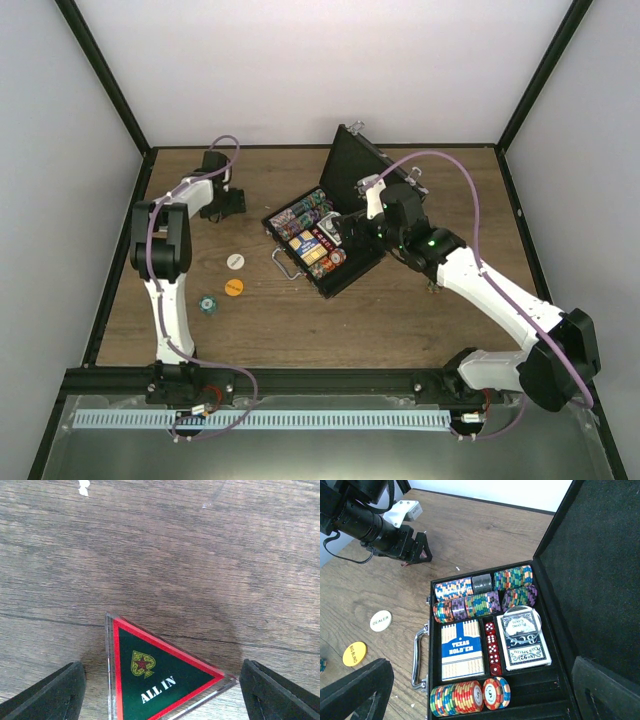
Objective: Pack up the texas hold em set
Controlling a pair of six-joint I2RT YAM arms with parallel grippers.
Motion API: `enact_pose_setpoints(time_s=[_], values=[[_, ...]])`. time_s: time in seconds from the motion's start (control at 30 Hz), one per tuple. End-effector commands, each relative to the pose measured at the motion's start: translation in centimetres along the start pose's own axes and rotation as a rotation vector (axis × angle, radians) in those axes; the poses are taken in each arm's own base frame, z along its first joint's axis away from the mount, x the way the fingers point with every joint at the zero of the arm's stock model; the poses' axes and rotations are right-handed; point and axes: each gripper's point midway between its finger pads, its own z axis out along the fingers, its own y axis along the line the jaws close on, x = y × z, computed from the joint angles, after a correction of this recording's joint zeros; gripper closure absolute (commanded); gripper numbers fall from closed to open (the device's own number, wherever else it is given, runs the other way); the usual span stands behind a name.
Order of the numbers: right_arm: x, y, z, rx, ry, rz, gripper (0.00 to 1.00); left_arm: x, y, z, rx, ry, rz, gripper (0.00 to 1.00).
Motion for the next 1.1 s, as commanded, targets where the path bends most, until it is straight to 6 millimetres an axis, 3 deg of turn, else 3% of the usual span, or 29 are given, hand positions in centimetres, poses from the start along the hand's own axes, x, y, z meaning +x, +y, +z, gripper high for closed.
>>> enact_pose_setpoints(time_s=[0.0,0.33,0.67,0.87,1.07], values=[[-0.3,-0.3,0.1,0.007,-0.012,0.01,0.0,1.2,0.0,1.2,-0.038,0.049,0.056,0.14],[-0.2,-0.3,0.1,0.007,-0.014,0.01,0.0,2.3,0.2,2.3,-0.092,0.093,0.085,0.24],[-0.2,-0.4,0.1,0.015,-0.016,0.01,0.0,2.0,0.5,1.4,-0.109,0.078,0.071,0.38],[-0.1,-0.5,0.2,0.021,-0.013,0.011,0.0,-0.1,0.1,-2.0,-0.11,-0.025,0.073,0.42],[-0.2,-1.1,0.1,0.057,-0.015,0.008,0.0,-1.1,-2.1,-7.4,-0.118,-0.116,0.14,0.44]])
